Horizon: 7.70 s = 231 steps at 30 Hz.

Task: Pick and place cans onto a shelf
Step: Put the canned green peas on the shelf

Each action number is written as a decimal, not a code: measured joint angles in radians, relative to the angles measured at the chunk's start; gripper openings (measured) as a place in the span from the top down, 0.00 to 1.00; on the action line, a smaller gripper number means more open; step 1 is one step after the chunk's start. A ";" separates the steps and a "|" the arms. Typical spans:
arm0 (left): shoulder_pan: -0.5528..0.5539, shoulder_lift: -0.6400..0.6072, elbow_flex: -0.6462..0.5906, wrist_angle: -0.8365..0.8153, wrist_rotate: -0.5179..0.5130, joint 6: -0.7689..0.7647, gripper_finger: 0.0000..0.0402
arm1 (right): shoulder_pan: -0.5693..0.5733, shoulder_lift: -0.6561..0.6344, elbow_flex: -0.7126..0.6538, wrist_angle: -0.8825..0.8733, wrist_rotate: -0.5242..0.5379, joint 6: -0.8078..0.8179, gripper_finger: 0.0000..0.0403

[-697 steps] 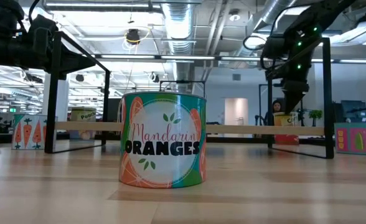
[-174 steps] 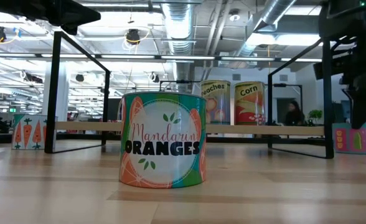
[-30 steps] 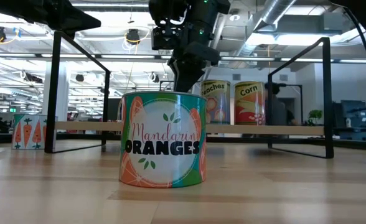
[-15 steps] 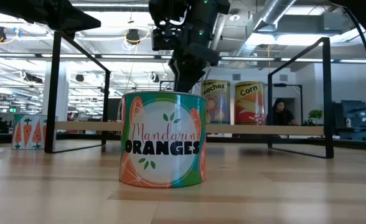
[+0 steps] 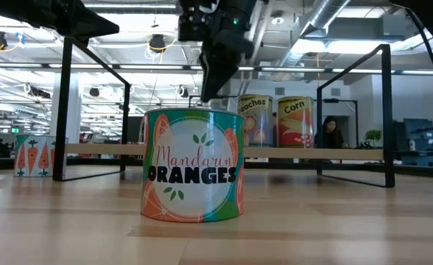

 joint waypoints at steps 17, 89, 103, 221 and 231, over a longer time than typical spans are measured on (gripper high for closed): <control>0.000 0.000 0.000 -0.006 0.000 0.010 1.00 | 0.036 -0.243 -0.067 -0.078 0.076 0.013 0.99; 0.417 1.425 0.811 -0.138 0.324 0.555 0.71 | -0.131 -1.770 -1.717 1.302 -0.088 0.181 0.99; 0.432 1.523 0.811 -0.087 0.317 0.661 0.68 | -0.173 -1.852 -1.717 1.211 -0.085 0.257 0.99; -0.088 1.225 0.718 -0.558 0.009 -0.198 1.00 | -0.163 -2.054 -1.875 1.248 -0.138 0.266 0.99; -0.088 1.225 0.718 -0.573 0.003 -0.202 0.91 | -0.163 -2.055 -1.875 1.248 -0.139 0.266 0.99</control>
